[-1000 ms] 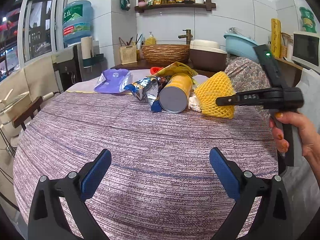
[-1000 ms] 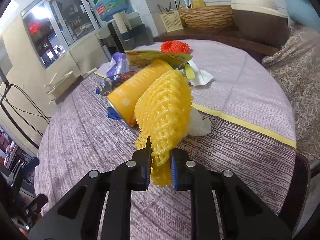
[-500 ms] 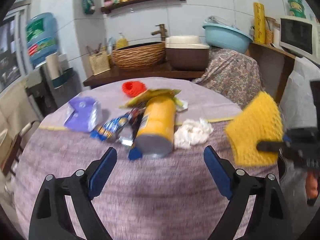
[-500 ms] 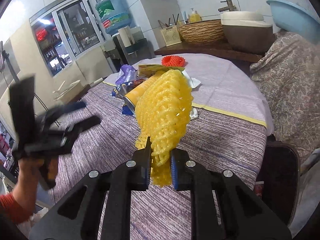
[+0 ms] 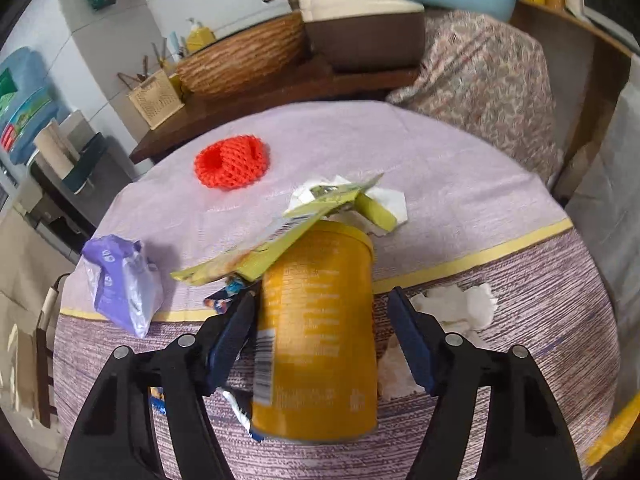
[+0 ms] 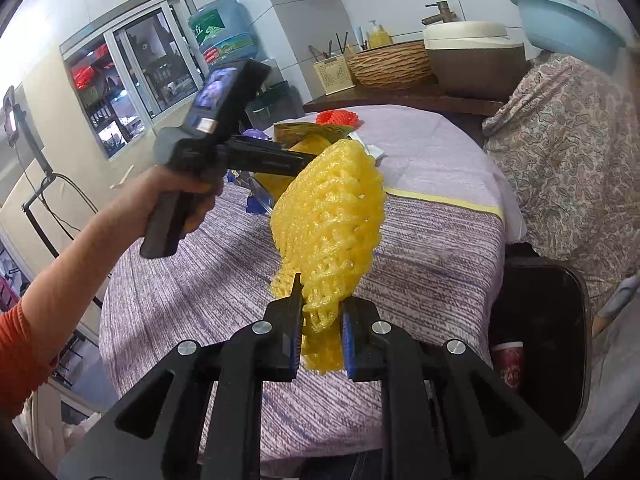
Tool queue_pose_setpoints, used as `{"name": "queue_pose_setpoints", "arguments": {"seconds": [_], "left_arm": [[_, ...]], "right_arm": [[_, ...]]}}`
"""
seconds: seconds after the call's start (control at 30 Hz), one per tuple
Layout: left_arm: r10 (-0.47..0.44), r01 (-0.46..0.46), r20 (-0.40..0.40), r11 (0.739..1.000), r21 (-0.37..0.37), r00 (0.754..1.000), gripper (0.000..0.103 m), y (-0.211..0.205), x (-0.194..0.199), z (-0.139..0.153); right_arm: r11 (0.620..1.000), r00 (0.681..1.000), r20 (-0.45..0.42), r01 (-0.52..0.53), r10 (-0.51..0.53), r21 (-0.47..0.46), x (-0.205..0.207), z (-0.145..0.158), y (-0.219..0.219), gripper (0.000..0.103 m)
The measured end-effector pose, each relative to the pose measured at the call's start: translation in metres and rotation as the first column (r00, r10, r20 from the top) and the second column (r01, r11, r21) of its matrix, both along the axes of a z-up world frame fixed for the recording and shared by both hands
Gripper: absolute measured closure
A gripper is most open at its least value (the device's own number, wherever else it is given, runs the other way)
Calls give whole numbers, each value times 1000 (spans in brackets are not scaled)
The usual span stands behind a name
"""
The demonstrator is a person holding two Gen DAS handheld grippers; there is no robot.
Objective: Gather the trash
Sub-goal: 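Grasp the yellow chip can with the left tool while the right tool holds the net, then carry the net with the right tool and the can with the left tool to the bin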
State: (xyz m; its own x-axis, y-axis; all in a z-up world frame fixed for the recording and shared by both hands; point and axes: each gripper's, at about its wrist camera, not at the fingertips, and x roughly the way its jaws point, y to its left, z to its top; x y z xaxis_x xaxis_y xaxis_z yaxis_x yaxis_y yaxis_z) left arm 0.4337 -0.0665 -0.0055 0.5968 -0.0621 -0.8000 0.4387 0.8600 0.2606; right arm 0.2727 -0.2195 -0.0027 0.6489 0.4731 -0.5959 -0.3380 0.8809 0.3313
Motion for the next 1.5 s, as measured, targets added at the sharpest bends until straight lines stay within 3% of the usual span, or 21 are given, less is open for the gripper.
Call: {"name": "queue_pose_setpoints", "arguments": {"seconds": [0.13, 0.33, 0.57, 0.73, 0.9, 1.03, 1.17, 1.4, 1.5], "left_arm": [[-2, 2, -4, 997, 73, 1000, 38, -4, 9, -7], [4, 10, -78, 986, 169, 997, 37, -2, 24, -29], [44, -40, -36, 994, 102, 998, 38, 9, 17, -23], [53, -51, 44, 998, -43, 998, 38, 26, -16, 1], [74, -54, 144, 989, -134, 987, 38, 48, -60, 20], [122, -70, 213, 969, -236, 969, 38, 72, -101, 30], [151, -74, 313, 967, -242, 938, 38, 82, -140, 34], [281, -133, 358, 913, -385, 891, 38, 110, -193, 43], [300, -142, 386, 911, -388, 872, 38, 112, -213, 46]], "right_arm": [[1000, 1000, -9, 2, -2, 12, -5, -4, -6, 86], [1000, 1000, -19, -7, 7, 31, -4, -9, -6, 86], [999, 1000, -17, -4, 5, 32, -8, -9, -7, 86], [999, 1000, -1, 3, -3, 46, -11, -7, -10, 86], [999, 1000, 12, 1, -2, 52, -15, -6, -7, 86], [999, 999, 34, 1, -2, 38, -21, -5, -2, 86], [999, 999, 48, -10, 8, 37, -28, -6, 2, 86], [999, 998, 66, -25, 22, 45, -40, -8, 8, 86], [998, 998, 58, -30, 27, 60, -42, -12, 10, 86]]}}
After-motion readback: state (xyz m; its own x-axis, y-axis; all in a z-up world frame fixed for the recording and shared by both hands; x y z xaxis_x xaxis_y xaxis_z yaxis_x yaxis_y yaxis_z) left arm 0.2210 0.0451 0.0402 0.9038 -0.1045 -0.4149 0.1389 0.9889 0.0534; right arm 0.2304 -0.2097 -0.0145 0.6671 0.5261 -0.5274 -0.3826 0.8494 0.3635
